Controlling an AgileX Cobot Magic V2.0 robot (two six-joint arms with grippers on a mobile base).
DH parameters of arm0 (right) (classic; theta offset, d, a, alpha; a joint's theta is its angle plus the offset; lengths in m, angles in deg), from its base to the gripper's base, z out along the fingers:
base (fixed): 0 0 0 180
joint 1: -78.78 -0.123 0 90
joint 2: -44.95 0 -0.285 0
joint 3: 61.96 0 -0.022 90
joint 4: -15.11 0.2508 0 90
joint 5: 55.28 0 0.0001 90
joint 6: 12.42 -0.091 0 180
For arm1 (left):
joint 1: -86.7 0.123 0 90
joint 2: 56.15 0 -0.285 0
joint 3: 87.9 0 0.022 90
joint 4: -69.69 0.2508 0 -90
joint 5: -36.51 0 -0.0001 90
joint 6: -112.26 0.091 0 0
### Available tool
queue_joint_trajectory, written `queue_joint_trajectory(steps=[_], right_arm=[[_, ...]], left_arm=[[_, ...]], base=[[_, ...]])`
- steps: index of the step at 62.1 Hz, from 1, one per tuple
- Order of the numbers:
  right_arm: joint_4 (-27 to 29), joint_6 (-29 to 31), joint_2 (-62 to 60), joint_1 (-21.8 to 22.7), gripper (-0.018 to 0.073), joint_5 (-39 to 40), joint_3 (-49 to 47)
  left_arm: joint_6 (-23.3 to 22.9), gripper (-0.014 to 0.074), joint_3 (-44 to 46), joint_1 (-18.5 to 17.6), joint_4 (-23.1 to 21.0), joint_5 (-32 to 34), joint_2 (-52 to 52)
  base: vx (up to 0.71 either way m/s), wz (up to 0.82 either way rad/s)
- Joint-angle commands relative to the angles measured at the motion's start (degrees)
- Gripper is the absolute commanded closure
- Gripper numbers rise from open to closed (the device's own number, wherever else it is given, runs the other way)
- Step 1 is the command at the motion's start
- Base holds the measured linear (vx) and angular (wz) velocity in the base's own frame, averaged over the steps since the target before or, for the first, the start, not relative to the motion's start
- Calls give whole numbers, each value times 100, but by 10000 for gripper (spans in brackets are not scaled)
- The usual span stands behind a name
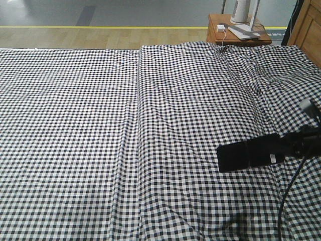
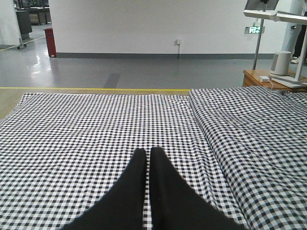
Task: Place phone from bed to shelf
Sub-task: 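Lift the phone with the right gripper up off the bed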
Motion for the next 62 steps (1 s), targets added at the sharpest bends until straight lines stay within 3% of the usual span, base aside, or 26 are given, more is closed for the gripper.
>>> queue_joint_trajectory(steps=[1,30,62], right_arm=[[284,-86,-792,-184,563,-813,-99],[363,-332,-2676,-1544,563,-806,-99],[1022,-399,-3336,-3226,562,-806,-99]], left_arm=[[-33,595,122,-20,-52,415,77],[-33,595,122,-20,-52,415,77],[-33,595,122,-20,-52,415,77]], base=[[0,0],[0,0],[0,0]])
